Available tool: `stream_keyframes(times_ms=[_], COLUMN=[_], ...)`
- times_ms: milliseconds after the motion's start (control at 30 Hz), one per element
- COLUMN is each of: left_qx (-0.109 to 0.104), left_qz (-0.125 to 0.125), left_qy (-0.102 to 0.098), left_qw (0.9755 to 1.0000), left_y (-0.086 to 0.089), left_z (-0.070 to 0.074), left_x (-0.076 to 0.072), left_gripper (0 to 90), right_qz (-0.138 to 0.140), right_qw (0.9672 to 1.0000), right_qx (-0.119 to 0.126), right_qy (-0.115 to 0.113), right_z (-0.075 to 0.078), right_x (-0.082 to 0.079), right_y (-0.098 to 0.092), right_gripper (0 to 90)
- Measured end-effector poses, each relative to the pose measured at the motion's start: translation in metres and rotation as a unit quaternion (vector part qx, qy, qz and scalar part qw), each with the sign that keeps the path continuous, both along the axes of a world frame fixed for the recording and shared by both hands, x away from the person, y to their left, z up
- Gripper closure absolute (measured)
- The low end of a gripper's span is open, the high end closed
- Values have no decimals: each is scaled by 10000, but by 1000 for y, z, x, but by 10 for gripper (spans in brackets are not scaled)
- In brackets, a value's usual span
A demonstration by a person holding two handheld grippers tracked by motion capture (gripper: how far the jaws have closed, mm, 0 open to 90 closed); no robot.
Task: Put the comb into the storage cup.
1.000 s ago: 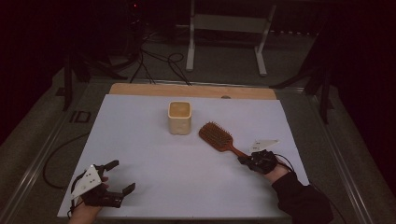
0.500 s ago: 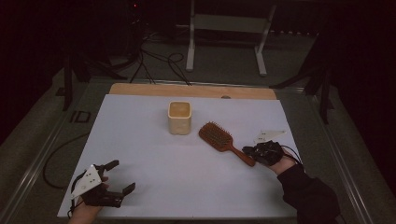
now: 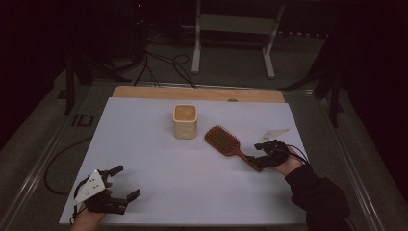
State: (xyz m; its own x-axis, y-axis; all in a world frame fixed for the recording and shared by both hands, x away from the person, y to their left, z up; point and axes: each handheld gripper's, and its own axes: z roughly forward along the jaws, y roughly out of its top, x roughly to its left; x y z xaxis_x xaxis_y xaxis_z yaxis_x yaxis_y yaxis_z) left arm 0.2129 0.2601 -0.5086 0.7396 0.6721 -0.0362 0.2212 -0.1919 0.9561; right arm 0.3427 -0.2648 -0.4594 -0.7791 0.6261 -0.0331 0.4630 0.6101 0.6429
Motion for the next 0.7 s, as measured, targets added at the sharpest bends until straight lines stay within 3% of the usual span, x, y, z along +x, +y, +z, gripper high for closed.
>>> stream_keyframes(times_ms=[133,267,333,533,700], left_qx=[-2,8,8,-1,-16], left_qz=[6,-6,1,4,5], left_qy=[3,-2,0,-3,-9], left_qw=[10000,10000,10000,10000,10000], left_y=[0,0,0,0,1], left_z=[0,0,0,0,0], left_x=[0,0,0,0,0], left_gripper=[0,0,0,0,0], right_qz=[110,176,243,227,237], right_qw=[9999,9992,9988,9970,9957], right_qx=[-71,-2,-25,-474,-716], right_qy=[73,363,429,560,534], right_z=[0,-1,-2,-9,-10], right_x=[4,10,13,22,27], right_y=[3,5,7,16,22], right_gripper=[253,142,135,145,145])
